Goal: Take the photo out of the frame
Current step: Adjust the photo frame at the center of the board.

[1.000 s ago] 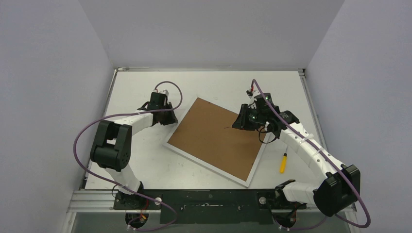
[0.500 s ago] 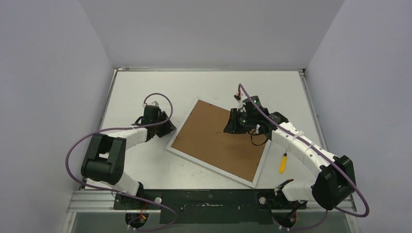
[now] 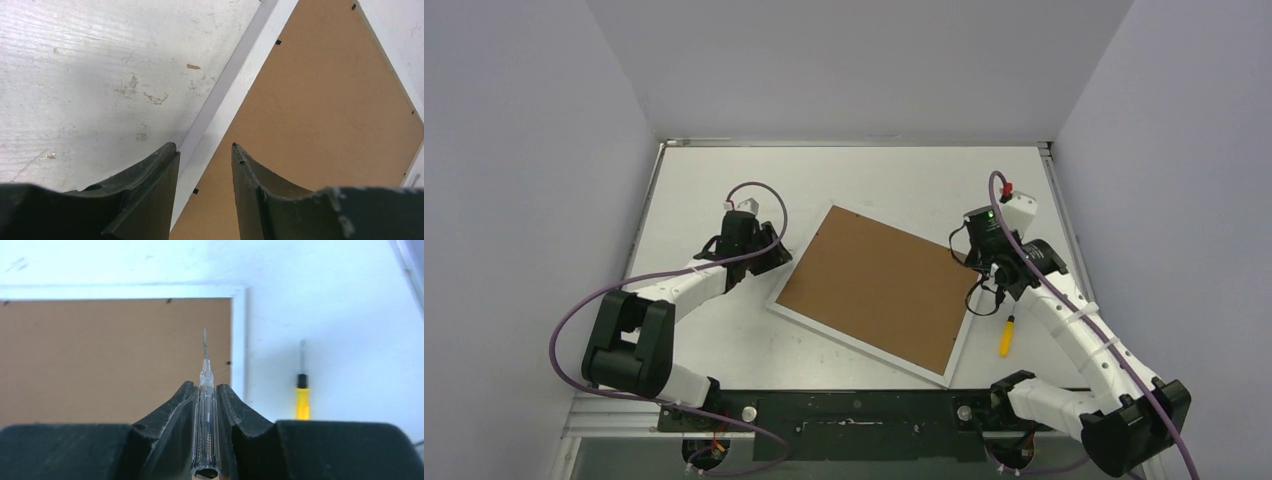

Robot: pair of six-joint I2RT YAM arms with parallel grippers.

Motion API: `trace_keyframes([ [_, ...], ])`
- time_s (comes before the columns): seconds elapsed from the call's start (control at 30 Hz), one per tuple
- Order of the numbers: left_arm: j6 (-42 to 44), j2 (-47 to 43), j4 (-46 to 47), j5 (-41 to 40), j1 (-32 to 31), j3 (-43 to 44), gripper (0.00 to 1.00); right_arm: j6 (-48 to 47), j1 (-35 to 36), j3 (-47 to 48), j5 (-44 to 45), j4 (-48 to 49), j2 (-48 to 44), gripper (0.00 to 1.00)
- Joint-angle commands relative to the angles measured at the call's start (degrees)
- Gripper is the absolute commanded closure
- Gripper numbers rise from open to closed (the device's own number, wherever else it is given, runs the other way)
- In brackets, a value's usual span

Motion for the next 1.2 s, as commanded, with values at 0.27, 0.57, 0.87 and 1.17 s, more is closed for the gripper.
trace_keyframes([
  [0.27, 2.0, -2.4, -0.3, -1.2, -1.5, 1.1, 0.57, 2.9, -17.4, -5.7, -2.3, -2.0, 3.0, 0.95],
  [0.57, -2.3, -6.1, -3.2, -3.0, 3.6, -2.1, 0.56, -4.5, -24.0, -5.8, -17.5, 4.5, 10.1, 0.95],
  [0.87, -9.2, -10.7, -5.0, -7.0, 6.6, -7.7, 0.60, -4.6, -22.7, -1.0, -29.1, 12.7, 18.3, 0.95],
  [1.17, -10.5, -12.9, -10.1, -10.5, 6.9, -8.6, 0.60, -1.6, -16.5, 8.8, -26.3, 15.8, 27.6, 0.95],
])
